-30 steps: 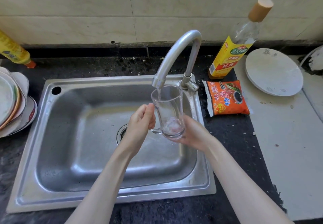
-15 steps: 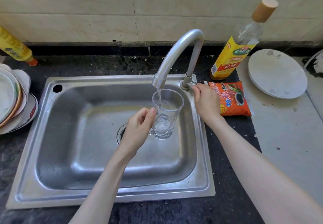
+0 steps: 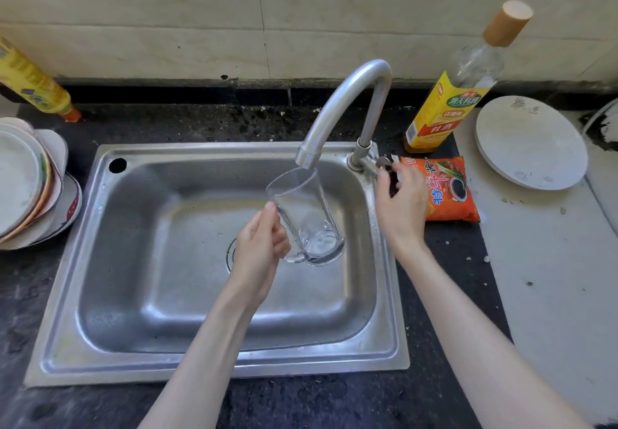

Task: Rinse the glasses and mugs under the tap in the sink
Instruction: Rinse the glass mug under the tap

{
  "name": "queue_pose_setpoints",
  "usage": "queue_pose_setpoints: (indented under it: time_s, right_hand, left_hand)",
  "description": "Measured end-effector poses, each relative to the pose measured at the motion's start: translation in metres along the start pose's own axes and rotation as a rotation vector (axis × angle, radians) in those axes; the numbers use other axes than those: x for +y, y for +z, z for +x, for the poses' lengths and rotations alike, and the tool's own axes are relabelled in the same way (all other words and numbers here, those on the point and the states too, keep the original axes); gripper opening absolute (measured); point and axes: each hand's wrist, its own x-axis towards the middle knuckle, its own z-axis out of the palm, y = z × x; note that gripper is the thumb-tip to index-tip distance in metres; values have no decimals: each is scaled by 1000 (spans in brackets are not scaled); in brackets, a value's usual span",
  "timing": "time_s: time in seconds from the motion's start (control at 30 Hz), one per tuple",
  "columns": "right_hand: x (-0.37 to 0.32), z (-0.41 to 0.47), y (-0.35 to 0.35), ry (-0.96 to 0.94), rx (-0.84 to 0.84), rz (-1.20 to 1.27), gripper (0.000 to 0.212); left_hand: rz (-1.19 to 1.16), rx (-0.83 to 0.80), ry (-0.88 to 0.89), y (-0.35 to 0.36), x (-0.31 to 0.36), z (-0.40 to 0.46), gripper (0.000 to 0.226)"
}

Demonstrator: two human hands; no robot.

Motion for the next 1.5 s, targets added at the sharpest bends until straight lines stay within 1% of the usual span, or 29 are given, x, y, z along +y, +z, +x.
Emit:
queue_pose_setpoints:
  time_s: [0.03, 0.07, 0.13, 0.17, 0.2, 0.23, 0.3, 0.33, 0.43, 0.5, 0.53, 0.6, 0.7, 0.8, 0.87, 0.93, 1.0, 1.03, 1.07, 1.1, 1.13, 1.17, 1.2, 1.23, 1.3, 1.37, 1.4, 1.43, 1.5]
  right_hand:
    - [-2, -16, -2, -27, -90, 51, 33]
    - [-5, -31, -2, 8, -286, 103, 32]
    - [-10, -54, -3, 221, -742, 335, 40]
    - [-8, -60, -3, 327, -859, 450, 49]
    - [-6, -63, -4, 376, -909, 507, 60]
    - [-6, -64, -6, 365, -939, 502, 68]
    - [-12, -67, -11, 216, -960, 301, 75]
    - [-16, -68, -12, 156, -930, 192, 73]
    - [-33, -72, -12, 160, -812, 28, 59]
    - [-42, -75, -12, 159, -767, -76, 60]
    - [-45, -76, -12, 164, -753, -95, 62]
    - [-52, -76, -17, 202, -723, -88, 67]
    - [-61, -75, -25, 217, -705, -112, 74]
    - [-69, -72, -32, 201, -689, -142, 75]
    - [-74, -71, -38, 194, -687, -144, 75]
    - [-77, -71, -44, 187, -683, -137, 73]
    - [-78, -74, -50, 201, -681, -120, 71]
    - [-78, -75, -54, 219, -681, -108, 71]
    - [-77, -77, -56, 239, -676, -94, 70]
    - [-76, -79, -59, 263, -665, -76, 68]
    - [-75, -80, -62, 291, -653, -53, 64]
    - [-74, -82, -65, 322, -641, -27, 59]
    - [-74, -83, -69, 351, -629, -2, 55]
    - [-74, -85, -73, 374, -619, 20, 54]
    - [-75, -90, -85, 389, -598, 51, 61]
    - [-76, -98, -102, 379, -553, 71, 68]
    - [-77, -105, -112, 374, -514, 89, 68]
    - [-76, -114, -121, 383, -460, 130, 64]
    - [-73, -136, -139, 434, -301, 294, 58]
  left_hand:
    - [-72, 9, -57, -3, -1, 0, 37]
    - [-124, 12, -115, -6, 0, 0, 38]
    - [-209, 10, -223, -13, 1, -1, 41]
    - [-264, 13, -272, -16, 0, -2, 42]
    - [-326, 24, -317, -20, -1, -3, 42]
    - [-395, 47, -362, -23, -3, -5, 42]
    - [-531, 114, -463, -29, -8, -10, 43]
    - [-581, 151, -510, -31, -11, -13, 43]
    - [-657, 230, -642, -35, -17, -20, 46]
    - [-619, 232, -727, -37, -18, -27, 45]
    - [-548, 222, -748, -38, -19, -31, 44]
    - [-406, 193, -767, -37, -17, -38, 42]
    - [-328, 153, -793, -35, -12, -45, 43]
    - [-257, 121, -776, -32, -4, -49, 44]
    - [-102, 96, -740, -30, 2, -54, 42]
    - [174, 89, -628, -27, 6, -58, 37]
    - [461, 84, -416, -28, 8, -60, 30]
    - [598, 70, -261, -29, 9, -61, 28]
    - [756, 11, -82, -30, 11, -63, 29]
    - [930, -82, 76, -31, 13, -66, 31]
    - [1082, -191, 197, -29, 15, -70, 30]
    - [1193, -290, 280, -25, 16, -76, 27]
    - [1249, -369, 344, -20, 18, -82, 22]
    - [1246, -420, 406, -15, 20, -88, 17]
    - [1154, -498, 493, -9, 27, -95, 14]
    - [1071, -585, 483, -2, 35, -101, 20]
    - [1031, -602, 467, 1, 38, -105, 23]
    - [982, -608, 446, 4, 40, -110, 23]
    - [856, -616, 389, 10, 42, -122, 21]
